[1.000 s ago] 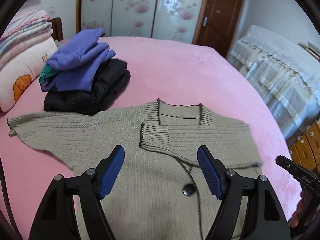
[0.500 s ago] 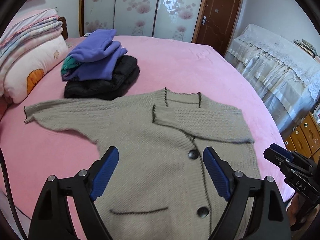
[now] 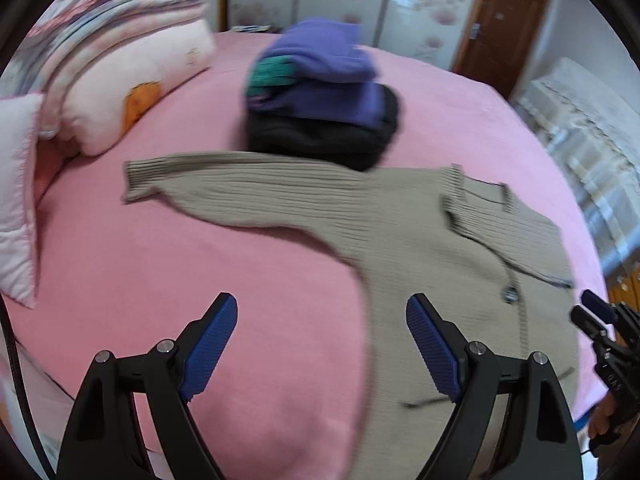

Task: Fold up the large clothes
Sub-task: 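Withdraw the right gripper and move the left gripper toward the other sleeve, then grasp the other sleeve cuff with the left gripper and lift it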

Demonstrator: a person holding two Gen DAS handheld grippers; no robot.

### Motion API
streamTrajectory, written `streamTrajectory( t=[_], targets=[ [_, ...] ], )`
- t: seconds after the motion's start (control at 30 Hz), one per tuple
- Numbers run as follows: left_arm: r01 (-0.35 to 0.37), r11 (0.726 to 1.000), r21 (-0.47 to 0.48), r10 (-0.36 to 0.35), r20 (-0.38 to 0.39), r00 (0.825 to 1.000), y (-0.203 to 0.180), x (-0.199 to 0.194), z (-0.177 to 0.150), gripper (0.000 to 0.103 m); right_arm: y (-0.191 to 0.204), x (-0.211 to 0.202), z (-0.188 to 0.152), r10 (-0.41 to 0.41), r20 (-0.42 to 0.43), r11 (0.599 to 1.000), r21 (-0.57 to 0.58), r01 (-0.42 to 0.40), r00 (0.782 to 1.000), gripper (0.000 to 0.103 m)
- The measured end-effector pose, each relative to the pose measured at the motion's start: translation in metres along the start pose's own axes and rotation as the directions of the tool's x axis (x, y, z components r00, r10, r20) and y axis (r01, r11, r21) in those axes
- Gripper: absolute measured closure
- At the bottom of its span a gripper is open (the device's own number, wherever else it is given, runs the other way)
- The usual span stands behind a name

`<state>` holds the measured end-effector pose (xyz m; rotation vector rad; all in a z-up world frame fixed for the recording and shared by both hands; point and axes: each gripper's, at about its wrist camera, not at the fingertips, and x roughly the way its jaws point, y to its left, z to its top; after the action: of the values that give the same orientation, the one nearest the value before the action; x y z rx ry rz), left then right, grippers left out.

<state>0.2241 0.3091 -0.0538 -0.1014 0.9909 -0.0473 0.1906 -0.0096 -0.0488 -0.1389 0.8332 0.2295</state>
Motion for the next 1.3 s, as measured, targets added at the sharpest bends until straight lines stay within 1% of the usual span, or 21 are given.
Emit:
streamTrajectory(
  t=[0.07,0.17,0.23,0.3,0.37,0.4,0.5,0.57,0.7,0.77,0.87,0.9,0.93,0.97,1.0,1.1,1.13,1.17,1.27,1.3],
  targets=[
    [-0.034,0.999,-0.02,0.034,-0.007,0.999,0.027,0.011,0.011,0.017,0.008,0.019,0.017,0.002,-0.023,1.0,0.026,-0.001,1.0,0.068],
    [-0.023,0.997,-0.072,0.02,-0.044,0.999,0.07,0.036,0.029,0.017,0.021,0.046,0.047,0.002,-0.017,0.998,0.065,-0.001,1.0,0.068],
    [-0.037,0.994,-0.107,0.032,-0.051,0.998,0.096,0.058,0.042,0.017,0.031,0.065,0.068,-0.008,-0.003,0.997,0.076,0.008,1.0,0.068],
    [-0.045,0.99,-0.134,0.037,-0.065,0.997,0.114,0.079,0.053,0.017,0.041,0.083,0.082,-0.004,0.009,0.997,0.079,0.003,1.0,0.068],
    [-0.079,0.981,-0.177,0.066,-0.077,0.995,0.138,0.106,0.066,0.018,0.055,0.105,0.096,0.002,0.008,0.996,0.086,-0.003,1.0,0.068],
    [-0.08,0.978,-0.194,0.065,-0.085,0.994,0.143,0.116,0.07,0.018,0.061,0.115,0.101,0.009,0.005,0.996,0.088,-0.01,1.0,0.068],
    [-0.063,0.963,-0.261,0.036,-0.109,0.993,0.17,0.155,0.086,0.018,0.078,0.147,0.114,0.003,-0.013,0.997,0.083,-0.002,1.0,0.068],
    [-0.049,0.957,-0.287,0.017,-0.115,0.993,0.179,0.176,0.094,0.019,0.088,0.167,0.118,0.005,-0.031,0.997,0.072,-0.002,1.0,0.068],
    [-0.017,0.939,-0.344,-0.027,-0.123,0.992,0.195,0.216,0.103,0.026,0.101,0.199,0.119,-0.001,-0.058,0.999,0.04,0.003,0.998,0.068],
    [-0.019,0.931,-0.364,-0.032,-0.133,0.991,0.201,0.232,0.105,0.03,0.103,0.21,0.117,0.003,-0.072,0.999,0.04,0.0,0.997,0.068],
    [-0.029,0.921,-0.388,-0.027,-0.137,0.99,0.207,0.252,0.108,0.045,0.105,0.221,0.112,0.019,-0.092,0.999,0.041,-0.015,0.996,0.068],
    [-0.036,0.921,-0.389,-0.017,-0.13,0.991,0.208,0.255,0.11,0.056,0.105,0.224,0.11,0.02,-0.097,0.999,0.04,-0.017,0.995,0.068],
    [-0.046,0.921,-0.387,-0.002,-0.123,0.992,0.209,0.257,0.112,0.062,0.104,0.226,0.107,0.022,-0.102,0.999,0.037,-0.019,0.995,0.068],
    [-0.053,0.923,-0.381,0.01,-0.114,0.993,0.208,0.259,0.114,0.08,0.102,0.227,0.105,0.022,-0.107,0.999,0.033,-0.018,0.994,0.068],
    [-0.065,0.926,-0.372,0.028,-0.104,0.994,0.206,0.258,0.114,0.093,0.101,0.229,0.102,0.018,-0.112,0.999,0.029,-0.015,0.994,0.068],
    [-0.088,0.944,-0.319,0.071,-0.064,0.995,0.193,0.25,0.115,0.095,0.094,0.231,0.099,0.004,-0.119,1.0,0.027,0.0,0.993,0.068],
    [-0.113,0.954,-0.277,0.102,-0.053,0.993,0.183,0.245,0.115,0.095,0.092,0.231,0.098,-0.001,-0.12,1.0,0.03,0.005,0.993,0.068],
    [-0.126,0.96,-0.251,0.118,-0.046,0.992,0.175,0.24,0.115,0.095,0.088,0.23,0.098,-0.007,-0.12,0.999,0.033,0.011,0.993,0.068],
    [-0.14,0.973,-0.185,0.139,-0.017,0.99,0.155,0.224,0.116,0.096,0.081,0.226,0.099,-0.022,-0.116,0.999,0.042,0.028,0.993,0.068],
    [-0.14,0.975,-0.171,0.14,-0.009,0.99,0.155,0.219,0.117,0.096,0.079,0.225,0.099,-0.024,-0.115,0.998,0.048,0.03,0.993,0.068]
  ],
)
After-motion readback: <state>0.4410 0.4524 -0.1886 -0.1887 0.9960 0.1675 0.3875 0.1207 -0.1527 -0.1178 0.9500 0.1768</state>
